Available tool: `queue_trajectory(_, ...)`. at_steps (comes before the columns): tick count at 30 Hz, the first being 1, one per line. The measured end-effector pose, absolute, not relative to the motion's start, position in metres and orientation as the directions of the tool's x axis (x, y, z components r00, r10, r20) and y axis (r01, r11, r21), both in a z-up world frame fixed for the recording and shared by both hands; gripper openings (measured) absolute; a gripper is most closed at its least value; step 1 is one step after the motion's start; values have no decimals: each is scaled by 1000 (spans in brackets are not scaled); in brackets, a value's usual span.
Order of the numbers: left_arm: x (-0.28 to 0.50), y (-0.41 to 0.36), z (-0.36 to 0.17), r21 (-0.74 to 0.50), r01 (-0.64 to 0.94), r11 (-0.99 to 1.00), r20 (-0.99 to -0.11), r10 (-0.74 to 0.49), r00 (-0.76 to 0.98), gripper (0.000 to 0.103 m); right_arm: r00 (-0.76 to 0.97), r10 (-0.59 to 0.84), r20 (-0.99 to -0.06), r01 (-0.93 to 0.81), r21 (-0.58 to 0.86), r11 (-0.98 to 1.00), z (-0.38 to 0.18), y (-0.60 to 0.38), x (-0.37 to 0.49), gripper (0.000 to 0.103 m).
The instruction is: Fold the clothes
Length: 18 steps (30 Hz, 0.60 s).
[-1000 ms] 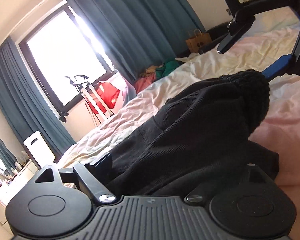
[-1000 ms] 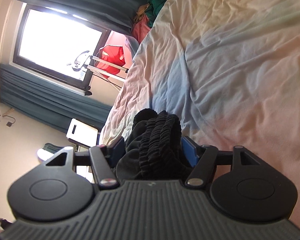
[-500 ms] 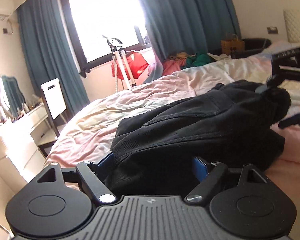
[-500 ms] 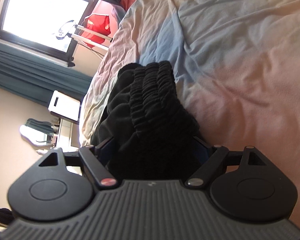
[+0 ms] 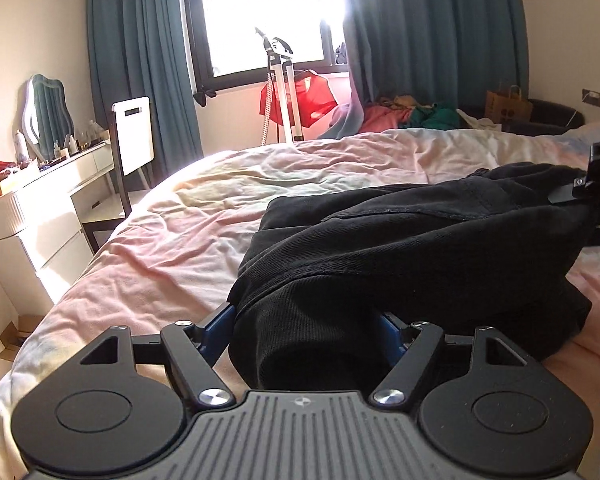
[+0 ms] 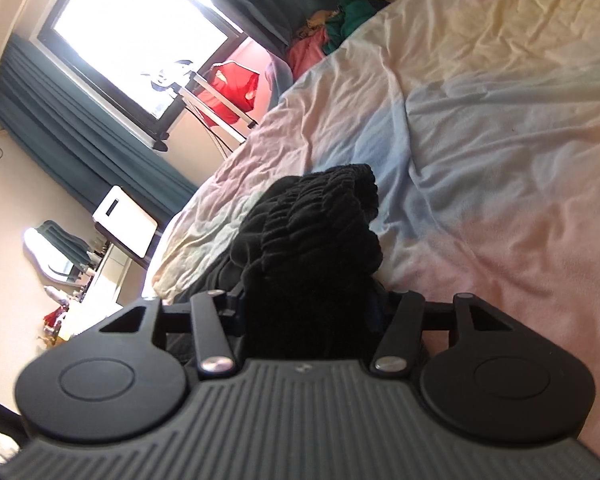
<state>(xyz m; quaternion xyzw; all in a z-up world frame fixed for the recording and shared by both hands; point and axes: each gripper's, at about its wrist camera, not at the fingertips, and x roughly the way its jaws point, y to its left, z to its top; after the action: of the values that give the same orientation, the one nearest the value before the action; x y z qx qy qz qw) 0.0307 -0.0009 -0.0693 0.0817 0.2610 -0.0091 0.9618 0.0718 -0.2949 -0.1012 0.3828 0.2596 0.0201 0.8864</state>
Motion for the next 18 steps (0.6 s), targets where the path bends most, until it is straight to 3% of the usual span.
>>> queue_trajectory(3,40,-1,-73,129,68,989,-511,8,859,76,882,225,-415,130,671,730,-91,-295,75,54)
queue_trajectory(6,42,5,-76,87,70,994,-541,-12,841,75,841,198,-503,195,625,756,-102,-297,82,57)
queue_trajectory(9,44,11,-77,49,51,998,-568,-14,823,75,758,221,-613,293,624,725,-134,-304,88,70)
queue_trajectory(10,45,16,-78,20,39,999,-581,-20,814,75,746,247,-619,314,653,689,-142,-309,88,80)
queue_trajectory(11,46,21,-79,-16,26,1000,-594,-31,804,76,734,273,-622,336,681,650,-151,-314,88,84)
queue_trajectory(14,49,38,-81,-134,-18,991,-624,-70,778,77,730,369,-575,345,776,528,-165,-324,86,85)
queue_trajectory(18,47,41,-81,-153,-36,988,-631,-70,773,78,733,412,-542,319,808,495,-172,-321,92,85)
